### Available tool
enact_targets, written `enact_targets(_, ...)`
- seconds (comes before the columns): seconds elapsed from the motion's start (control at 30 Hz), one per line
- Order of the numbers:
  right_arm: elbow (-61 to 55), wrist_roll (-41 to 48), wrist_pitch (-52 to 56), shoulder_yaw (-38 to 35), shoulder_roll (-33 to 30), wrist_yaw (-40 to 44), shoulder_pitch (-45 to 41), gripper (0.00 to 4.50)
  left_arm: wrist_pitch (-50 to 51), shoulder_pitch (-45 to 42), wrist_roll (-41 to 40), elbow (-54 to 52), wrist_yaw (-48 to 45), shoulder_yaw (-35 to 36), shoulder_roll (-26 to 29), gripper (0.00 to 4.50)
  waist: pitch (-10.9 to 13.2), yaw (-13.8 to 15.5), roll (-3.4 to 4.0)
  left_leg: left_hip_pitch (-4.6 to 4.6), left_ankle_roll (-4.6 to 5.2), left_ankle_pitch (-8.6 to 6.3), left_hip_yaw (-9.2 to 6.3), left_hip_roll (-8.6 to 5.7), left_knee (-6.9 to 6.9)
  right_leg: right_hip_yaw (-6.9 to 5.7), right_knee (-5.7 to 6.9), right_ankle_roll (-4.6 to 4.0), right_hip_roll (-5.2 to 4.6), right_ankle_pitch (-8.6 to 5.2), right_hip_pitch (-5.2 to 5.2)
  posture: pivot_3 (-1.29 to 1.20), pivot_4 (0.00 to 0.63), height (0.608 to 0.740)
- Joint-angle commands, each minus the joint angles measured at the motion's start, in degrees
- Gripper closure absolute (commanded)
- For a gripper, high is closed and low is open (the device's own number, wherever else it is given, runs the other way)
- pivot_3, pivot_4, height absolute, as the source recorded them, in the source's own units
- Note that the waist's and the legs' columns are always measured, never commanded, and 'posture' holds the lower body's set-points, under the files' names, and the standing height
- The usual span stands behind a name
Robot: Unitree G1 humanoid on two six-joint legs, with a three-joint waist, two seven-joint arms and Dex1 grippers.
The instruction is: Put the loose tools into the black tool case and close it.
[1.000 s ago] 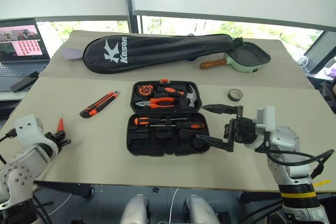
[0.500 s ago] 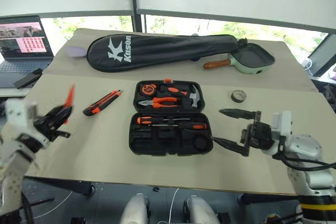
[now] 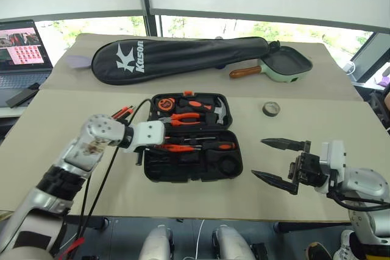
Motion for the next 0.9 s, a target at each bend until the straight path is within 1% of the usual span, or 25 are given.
enact_targets(0.03, -3.21, 1.06, 1.92, -2.9, -0.04, -3.89, 0.86, 0.0, 4.3, -0.77, 2.27, -1.47, -1.3, -1.78, -0.23, 4.06, 0.0, 0.04, 0.0, -0.01, 0.0, 0.0, 0.0, -0.02, 0.02, 0.0, 0.03, 0.02, -0.03, 0.0, 0.0, 0.0, 0.15, 0.74)
enact_targets(0.27, -4.34, 1.21, 3.02, -2.31, -0.13, -5.44, 0.43, 0.0, 12.2, 2.73, 1.28, -8.0, -4.06, -1.77, 1.93, 4.06, -0.01, -0.18, 0.02, 0.05, 0.0, 0.0, -0.02, -0.01, 0.11, 0.01, 0.12, 0.05, -0.02, -0.01, 0.03, 0.0, 0.15, 0.74)
enact_targets(0.37, -4.32, 1.26, 3.34, -2.13, -0.26, -5.69, 0.19, 0.0, 14.32, 3.02, 2.82, -9.2, -3.01, -1.8, 2.52, 4.06, -0.01, -0.15, 0.02, 0.08, 0.0, 0.0, -0.04, 0.0, 0.11, 0.02, 0.15, 0.04, -0.01, -0.01, 0.04, 0.0, 0.15, 0.74)
enact_targets(0.63, -4.01, 1.59, 4.33, -1.25, -0.32, -5.02, -1.16, 0.0, 15.28, 3.28, 5.24, -9.59, -2.97, -3.06, 3.61, 4.06, -0.01, -0.19, 0.02, 0.16, 0.0, 0.0, -0.05, -0.01, 0.11, 0.02, 0.16, 0.05, -0.01, -0.02, 0.11, 0.0, 0.15, 0.74)
enact_targets(0.73, -3.95, 1.59, 4.8, -0.88, -0.51, -4.57, -1.57, 0.0, 15.08, 3.8, 5.72, -10.71, -4.29, -3.54, 4.98, 4.06, -0.01, -0.32, 0.02, 0.19, 0.0, 0.0, -0.05, 0.0, 0.11, 0.03, 0.17, 0.04, 0.01, -0.02, 0.11, 0.0, 0.15, 0.74)
enact_targets(0.9, -3.74, 1.78, 5.87, -0.85, -0.66, -4.31, -2.57, 0.0, 15.61, 5.49, 5.74, -12.72, -3.66, -2.54, 6.81, 4.06, -0.03, -0.55, 0.04, 0.22, 0.01, 0.0, -0.05, 0.03, 0.11, 0.06, 0.19, 0.02, 0.04, -0.03, 0.1, 0.0, 0.15, 0.74)
